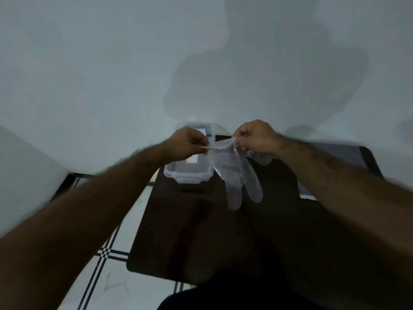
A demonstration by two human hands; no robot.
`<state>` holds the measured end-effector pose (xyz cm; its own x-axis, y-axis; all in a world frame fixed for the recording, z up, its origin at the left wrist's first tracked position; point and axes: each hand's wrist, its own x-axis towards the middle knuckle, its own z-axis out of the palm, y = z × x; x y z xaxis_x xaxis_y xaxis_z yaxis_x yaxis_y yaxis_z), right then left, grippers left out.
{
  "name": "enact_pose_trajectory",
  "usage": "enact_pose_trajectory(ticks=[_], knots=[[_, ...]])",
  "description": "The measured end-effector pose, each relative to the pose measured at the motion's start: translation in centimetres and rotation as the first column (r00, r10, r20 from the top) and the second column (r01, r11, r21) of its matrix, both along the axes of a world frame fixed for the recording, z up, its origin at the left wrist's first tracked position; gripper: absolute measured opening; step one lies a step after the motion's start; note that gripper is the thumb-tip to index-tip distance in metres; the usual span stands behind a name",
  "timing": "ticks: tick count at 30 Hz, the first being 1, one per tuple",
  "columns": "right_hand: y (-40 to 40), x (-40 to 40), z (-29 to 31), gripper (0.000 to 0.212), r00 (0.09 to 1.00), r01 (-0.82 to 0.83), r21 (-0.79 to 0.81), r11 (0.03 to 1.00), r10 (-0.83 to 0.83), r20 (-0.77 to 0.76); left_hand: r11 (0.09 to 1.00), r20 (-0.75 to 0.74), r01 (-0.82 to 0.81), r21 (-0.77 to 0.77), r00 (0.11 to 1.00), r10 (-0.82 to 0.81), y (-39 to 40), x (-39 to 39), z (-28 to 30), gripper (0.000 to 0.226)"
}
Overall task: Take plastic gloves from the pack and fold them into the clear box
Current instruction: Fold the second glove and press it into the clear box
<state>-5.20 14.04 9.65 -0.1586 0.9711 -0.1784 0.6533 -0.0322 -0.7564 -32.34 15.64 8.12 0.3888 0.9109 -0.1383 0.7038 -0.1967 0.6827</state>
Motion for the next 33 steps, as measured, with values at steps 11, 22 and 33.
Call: enact_pose_trajectory(ticks=[11, 22, 33], knots=[[15.6, -9.1, -0.6, 0.016, 0.991, 0.044, 0.345, 0.938, -0.084, 0.101, 0.952, -0.012, -0.138, 0.273, 0.989, 0.147, 16.9, -6.8, 0.5, 0.009], [11.3, -10.6, -0.3, 0.019, 0.983, -0.120, 0.788, 0.604, -0.037, 0.178, 0.693, 0.107, -0.102, 0.714, 0.994, 0.037, 12.4, -11.4, 1.2, 0.015], [10.9, -10.6, -6.5, 0.021, 0.865, -0.423, 0.598, 0.681, 0.108, 0.490, 0.670, -0.250, 0.248, 0.699, 0.964, -0.096, 10.5, -12.9, -7.0, 0.020]])
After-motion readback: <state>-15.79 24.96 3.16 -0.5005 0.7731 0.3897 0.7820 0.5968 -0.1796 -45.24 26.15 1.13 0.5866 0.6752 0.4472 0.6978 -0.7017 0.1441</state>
